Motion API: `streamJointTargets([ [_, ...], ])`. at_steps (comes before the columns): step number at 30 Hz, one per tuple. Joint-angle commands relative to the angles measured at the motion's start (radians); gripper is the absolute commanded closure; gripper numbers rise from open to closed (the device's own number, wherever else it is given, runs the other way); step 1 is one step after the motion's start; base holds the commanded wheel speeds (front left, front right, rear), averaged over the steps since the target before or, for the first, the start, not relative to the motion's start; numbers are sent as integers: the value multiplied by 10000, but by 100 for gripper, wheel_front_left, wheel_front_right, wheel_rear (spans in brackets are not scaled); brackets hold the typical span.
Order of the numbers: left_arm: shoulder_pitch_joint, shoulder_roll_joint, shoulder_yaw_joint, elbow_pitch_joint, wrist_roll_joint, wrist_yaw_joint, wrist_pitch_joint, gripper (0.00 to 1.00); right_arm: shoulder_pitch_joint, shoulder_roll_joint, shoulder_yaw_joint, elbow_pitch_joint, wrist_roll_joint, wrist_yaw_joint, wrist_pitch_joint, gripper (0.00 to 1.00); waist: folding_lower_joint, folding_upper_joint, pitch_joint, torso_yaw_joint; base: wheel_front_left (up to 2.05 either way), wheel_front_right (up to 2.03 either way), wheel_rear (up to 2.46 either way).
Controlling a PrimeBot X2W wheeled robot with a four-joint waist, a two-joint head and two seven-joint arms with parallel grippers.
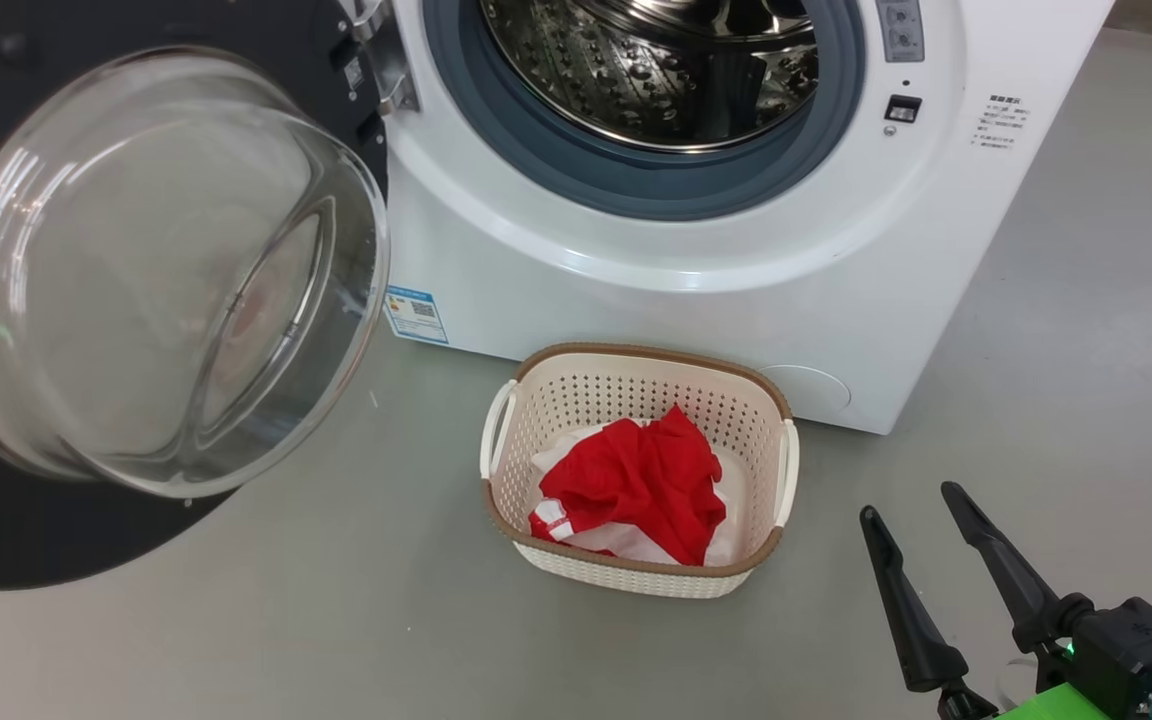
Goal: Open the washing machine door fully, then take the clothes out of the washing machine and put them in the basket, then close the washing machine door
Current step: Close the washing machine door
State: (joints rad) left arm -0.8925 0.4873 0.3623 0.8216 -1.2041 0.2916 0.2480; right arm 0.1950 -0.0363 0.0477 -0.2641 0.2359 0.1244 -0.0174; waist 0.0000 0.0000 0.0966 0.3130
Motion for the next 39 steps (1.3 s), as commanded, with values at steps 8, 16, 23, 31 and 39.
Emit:
streamJointTargets([
  [8, -164, 835, -71, 262, -67, -181, 932, 100, -412, -139, 310, -361, -60, 63, 27, 0, 0, 0, 62, -169, 0, 0, 0],
  [16, 24, 899, -302, 124, -254, -523, 2005, 100, -373, -139, 243, -439, -81, 63, 28, 0, 0, 0, 71, -96, 0, 0, 0],
  [23, 325, 855, -425, -369, -456, -678, 2835, 100, -385, -139, 245, -405, -44, 63, -42, 0, 0, 0, 104, 45, 0, 0, 0],
  [31, 673, 626, -478, -1090, -668, -833, 3322, 100, -398, -139, 232, -330, -5, 63, -133, 0, 0, 0, 110, 125, 0, 0, 0],
  [39, 1155, 124, -647, -2223, -830, -845, 3690, 100, -377, -139, 211, -258, 26, 63, -215, 0, 0, 0, 52, 234, 0, 0, 0],
])
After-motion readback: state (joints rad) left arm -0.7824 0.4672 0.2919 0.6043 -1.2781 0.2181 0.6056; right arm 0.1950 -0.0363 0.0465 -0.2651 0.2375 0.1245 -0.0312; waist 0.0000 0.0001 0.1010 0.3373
